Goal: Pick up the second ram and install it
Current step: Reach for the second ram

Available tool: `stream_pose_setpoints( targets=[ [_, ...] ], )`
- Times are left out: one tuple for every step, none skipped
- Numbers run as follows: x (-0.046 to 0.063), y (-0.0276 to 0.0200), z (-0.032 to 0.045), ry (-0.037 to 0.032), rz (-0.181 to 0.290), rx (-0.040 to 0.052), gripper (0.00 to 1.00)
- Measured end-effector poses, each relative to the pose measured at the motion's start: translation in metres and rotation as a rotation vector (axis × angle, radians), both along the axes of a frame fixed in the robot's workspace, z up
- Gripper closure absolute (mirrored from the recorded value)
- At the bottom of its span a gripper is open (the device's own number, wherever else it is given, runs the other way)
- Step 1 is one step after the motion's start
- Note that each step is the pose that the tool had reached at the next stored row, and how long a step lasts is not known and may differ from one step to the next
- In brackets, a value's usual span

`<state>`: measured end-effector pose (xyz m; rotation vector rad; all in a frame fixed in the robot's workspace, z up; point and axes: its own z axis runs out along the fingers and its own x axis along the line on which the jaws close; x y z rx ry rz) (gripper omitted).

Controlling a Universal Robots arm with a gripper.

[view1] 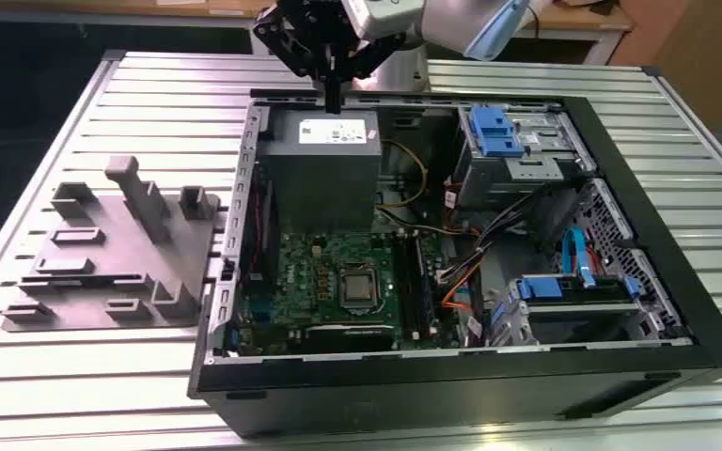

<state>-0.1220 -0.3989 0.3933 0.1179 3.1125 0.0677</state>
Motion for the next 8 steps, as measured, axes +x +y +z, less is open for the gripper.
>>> stream_pose_setpoints(
  targets=[
    [0.0, 0.0, 0.0, 0.0, 0.0, 0.0, 0.9],
    [0.0, 0.0, 0.0, 0.0, 0.0, 0.0, 0.9],
    [0.0, 0.0, 0.0, 0.0, 0.0, 0.0, 0.9],
    [0.0, 0.0, 0.0, 0.0, 0.0, 0.0, 0.9],
    [0.0, 0.0, 0.0, 0.0, 0.0, 0.0, 0.9],
    [0.0, 0.0, 0.0, 0.0, 0.0, 0.0, 0.9],
    [0.0, 0.0, 0.0, 0.0, 0.0, 0.0, 0.9],
    [0.0, 0.0, 0.0, 0.0, 0.0, 0.0, 0.9]
  ],
)
